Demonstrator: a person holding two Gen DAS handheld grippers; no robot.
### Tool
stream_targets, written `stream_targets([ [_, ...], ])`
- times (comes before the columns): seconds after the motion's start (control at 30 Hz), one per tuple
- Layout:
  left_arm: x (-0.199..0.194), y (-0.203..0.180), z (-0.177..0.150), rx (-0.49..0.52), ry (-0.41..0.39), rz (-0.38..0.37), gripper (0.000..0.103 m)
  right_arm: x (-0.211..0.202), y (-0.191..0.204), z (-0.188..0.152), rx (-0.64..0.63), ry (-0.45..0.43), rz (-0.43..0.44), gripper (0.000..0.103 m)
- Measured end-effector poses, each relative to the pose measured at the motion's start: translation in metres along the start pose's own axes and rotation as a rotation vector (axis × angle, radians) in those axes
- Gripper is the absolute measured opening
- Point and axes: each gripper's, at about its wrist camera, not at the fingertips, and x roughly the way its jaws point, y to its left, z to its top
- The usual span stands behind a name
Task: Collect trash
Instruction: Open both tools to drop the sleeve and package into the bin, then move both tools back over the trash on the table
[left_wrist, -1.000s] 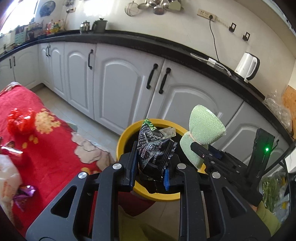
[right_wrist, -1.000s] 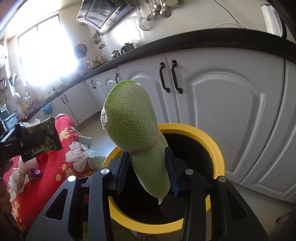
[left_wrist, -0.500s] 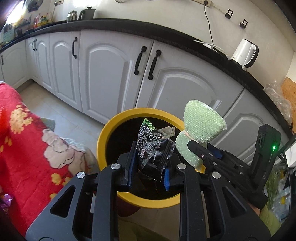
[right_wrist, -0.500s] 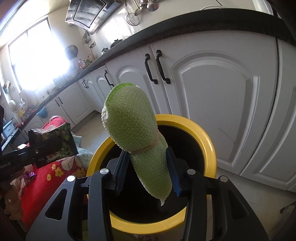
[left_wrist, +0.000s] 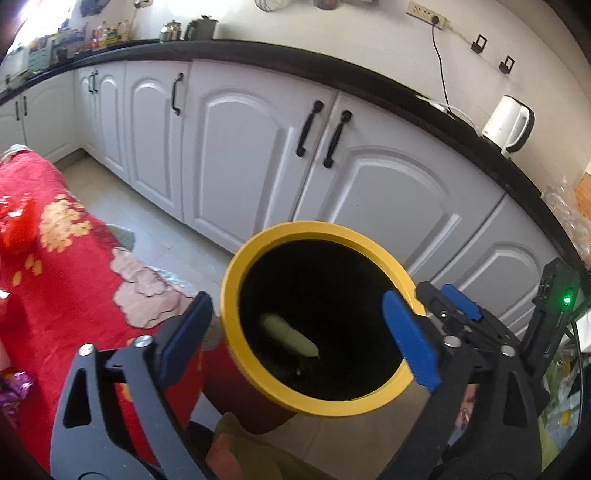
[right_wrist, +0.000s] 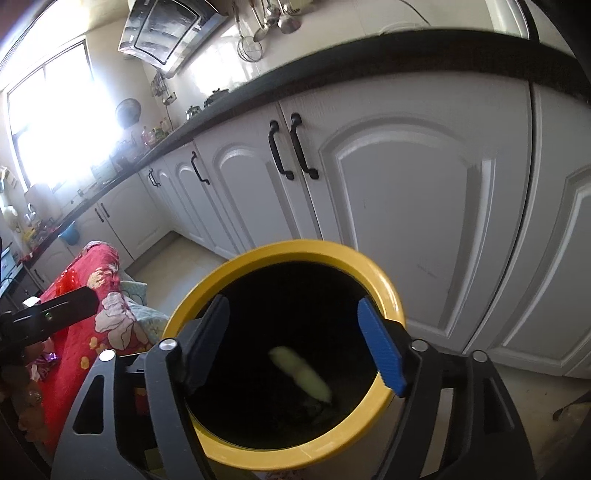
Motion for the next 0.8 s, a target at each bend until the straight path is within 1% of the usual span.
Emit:
stream_targets([
  [0.17,-0.021,0.012,0.000,-0.026,-0.038,0.038,0.092,-0.013,0.017,0.007,-0.037,-0.049,0.021,0.084],
  [0.4,-0.057,0.031,-0.001,-0.060,-0.103,0.098,0.092,-0.030,0.049,0.013,-0.091,-0.087,0.078,0.087],
  [0.47,-0.068,0.037,-0.001,-0.069,-0.123,0.113,0.092,-0.034,0.057,0.014,-0.101,-0.095,0.092,0.091],
  [0.8,-0.114,0.059,-0.003,-0.098,-0.204,0.180,0.092,-0.052,0.090,0.018,-0.153,-0.120,0.153,0.093],
])
